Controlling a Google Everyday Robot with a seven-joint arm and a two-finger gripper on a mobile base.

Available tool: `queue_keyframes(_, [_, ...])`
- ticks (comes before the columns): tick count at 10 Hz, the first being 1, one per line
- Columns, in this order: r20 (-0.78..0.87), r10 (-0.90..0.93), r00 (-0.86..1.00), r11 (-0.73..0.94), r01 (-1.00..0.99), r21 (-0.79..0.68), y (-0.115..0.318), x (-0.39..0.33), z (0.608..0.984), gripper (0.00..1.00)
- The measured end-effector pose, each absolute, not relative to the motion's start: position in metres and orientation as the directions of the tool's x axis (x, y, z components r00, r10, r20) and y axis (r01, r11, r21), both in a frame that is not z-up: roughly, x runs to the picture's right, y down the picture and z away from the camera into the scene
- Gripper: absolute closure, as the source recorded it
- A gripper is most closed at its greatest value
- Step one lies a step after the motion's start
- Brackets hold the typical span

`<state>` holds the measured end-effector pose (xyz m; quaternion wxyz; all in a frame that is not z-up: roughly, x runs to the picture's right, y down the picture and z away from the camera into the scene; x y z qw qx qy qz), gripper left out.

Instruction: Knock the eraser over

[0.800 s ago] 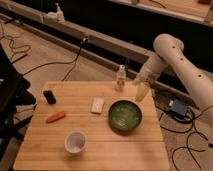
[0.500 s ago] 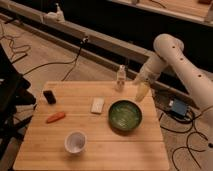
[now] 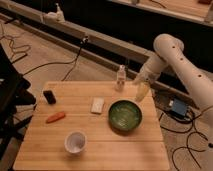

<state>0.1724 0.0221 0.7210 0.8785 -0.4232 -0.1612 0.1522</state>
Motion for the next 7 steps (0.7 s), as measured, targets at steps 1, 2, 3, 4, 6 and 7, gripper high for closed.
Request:
queue_keyframes(1, [0.154, 0.404, 0.902, 0.595, -0.131, -0.793, 0.0221, 0.1724, 0.7211, 0.2])
queue_keyframes(2, [0.155, 0.404, 0.902, 0.596, -0.131, -0.793, 0.0221, 0.1724, 0.7211, 0.2])
queue_keyframes(3, [0.154, 0.404, 0.902, 0.596, -0.131, -0.793, 0.0221, 0.1724, 0.7211, 0.2])
queue_keyframes(4, [0.155, 0.404, 0.902, 0.595, -0.131, -0.793, 0.0221, 0.1724, 0.7211, 0.2])
queue_keyframes(6, [0.154, 0.404, 0.902, 0.596, -0.131, -0.793, 0.0221, 0.1724, 0.7211, 0.23])
queue_keyframes(7, [0.155, 0.404, 0.902, 0.596, -0.131, -0.793, 0.0221, 0.1724, 0.7211, 0.3])
